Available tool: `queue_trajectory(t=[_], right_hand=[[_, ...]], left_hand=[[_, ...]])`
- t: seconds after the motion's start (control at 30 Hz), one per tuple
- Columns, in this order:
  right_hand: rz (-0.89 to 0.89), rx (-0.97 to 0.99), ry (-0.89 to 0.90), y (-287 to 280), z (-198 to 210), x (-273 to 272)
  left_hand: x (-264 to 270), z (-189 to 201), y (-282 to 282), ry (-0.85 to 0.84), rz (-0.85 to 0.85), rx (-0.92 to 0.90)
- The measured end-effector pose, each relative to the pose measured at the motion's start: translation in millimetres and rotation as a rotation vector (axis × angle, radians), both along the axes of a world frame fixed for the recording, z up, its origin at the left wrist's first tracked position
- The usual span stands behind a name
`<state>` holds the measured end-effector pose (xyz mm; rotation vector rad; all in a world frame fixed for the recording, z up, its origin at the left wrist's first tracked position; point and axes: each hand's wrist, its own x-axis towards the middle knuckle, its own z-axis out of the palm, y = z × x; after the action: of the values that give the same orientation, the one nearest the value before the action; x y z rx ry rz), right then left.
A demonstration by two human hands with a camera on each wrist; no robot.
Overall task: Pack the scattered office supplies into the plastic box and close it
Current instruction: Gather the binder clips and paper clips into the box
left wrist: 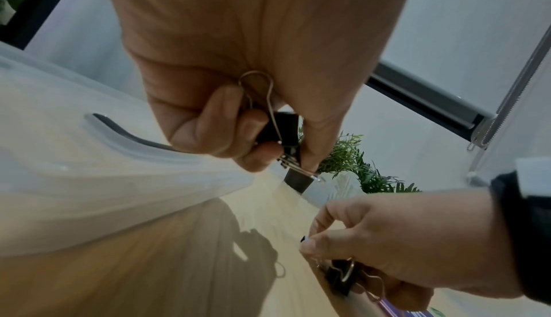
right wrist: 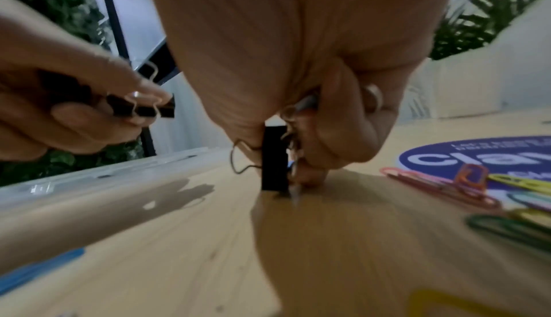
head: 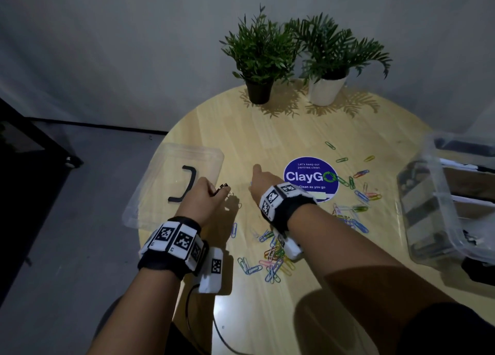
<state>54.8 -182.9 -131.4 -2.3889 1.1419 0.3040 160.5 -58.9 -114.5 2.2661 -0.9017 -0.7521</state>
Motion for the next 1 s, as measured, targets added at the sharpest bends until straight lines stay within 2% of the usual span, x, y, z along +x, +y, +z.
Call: queue_trajectory(t=[0.23,0.4,0.47,0.6,0.67,0.77,1.0], right_hand=[[-0.05,0.007,0.055,7.5,-2.8,7.9],[0.05,-0.077,0.014,8.8,-6.0,2.1],[0.037,-0.087,-0.014,10.0,-4.2,-1.8],[-0.016,0.02,-0.055,12.8,6.0,-19.9],[-0.075,0.059,-0.151,16.5,18.3,-35.6],[-0.261,0.071,-0.434,18.8,47.6,-76.7],[-0.579,-0.435,-0.794,21.6,103.9,-225.6]], left_hand=[[-5.0,-4.7,6.8,0.025,0.006,-0.002],[-11.5,-5.4,9.2,0.04,-0.014,0.001],[-14.7,-4.6,10.4,0.034,-0.028,0.003],[-24.9,-2.3,11.1,0.044,-0.049,-0.015],[-33.1,0.0,10.5,0.056,-0.06,-0.023],[-52.0,3.4,12.4,0.078,-0.094,-0.038],[-127.3,25.0,7.4,0.054,-0.253,-0.105]])
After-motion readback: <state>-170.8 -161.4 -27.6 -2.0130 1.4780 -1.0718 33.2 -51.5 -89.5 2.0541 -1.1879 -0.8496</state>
